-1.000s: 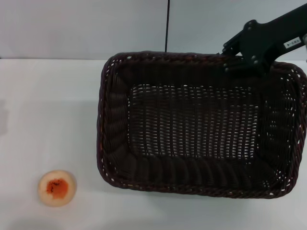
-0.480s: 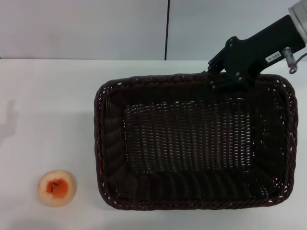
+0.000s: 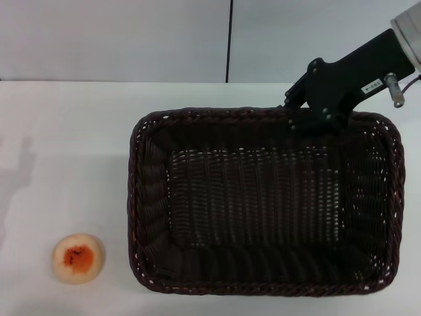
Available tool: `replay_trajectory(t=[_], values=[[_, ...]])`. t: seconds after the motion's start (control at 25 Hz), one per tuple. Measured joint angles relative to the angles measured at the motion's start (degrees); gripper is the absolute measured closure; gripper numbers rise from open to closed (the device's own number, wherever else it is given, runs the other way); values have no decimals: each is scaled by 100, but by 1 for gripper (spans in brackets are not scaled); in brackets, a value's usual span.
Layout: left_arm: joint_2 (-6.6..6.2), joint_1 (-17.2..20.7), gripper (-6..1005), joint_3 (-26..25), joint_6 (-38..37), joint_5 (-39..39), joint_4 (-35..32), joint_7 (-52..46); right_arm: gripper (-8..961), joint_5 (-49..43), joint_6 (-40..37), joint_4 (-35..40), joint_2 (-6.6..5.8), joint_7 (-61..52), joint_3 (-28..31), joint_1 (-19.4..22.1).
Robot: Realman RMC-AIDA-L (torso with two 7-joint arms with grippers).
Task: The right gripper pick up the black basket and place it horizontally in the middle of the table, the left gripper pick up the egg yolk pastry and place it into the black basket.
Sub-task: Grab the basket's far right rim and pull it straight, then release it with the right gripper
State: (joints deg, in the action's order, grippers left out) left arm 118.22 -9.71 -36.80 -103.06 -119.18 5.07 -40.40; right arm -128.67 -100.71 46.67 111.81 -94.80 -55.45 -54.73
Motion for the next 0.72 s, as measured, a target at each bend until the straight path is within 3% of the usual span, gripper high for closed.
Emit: replay_trajectory(t=[0.2,0.56,0.72], values=[[-1,42,335,116,-127,0,2,-24,757,-230,5,60,109,-251,-114,-90],[32,176,332,493,-300,0,54,-30,520,-200,209,78,143,-65,-74,-97],[34,233,330,615,-308,0,93,-30,520,-123,506,82,159,96,-61,-113]])
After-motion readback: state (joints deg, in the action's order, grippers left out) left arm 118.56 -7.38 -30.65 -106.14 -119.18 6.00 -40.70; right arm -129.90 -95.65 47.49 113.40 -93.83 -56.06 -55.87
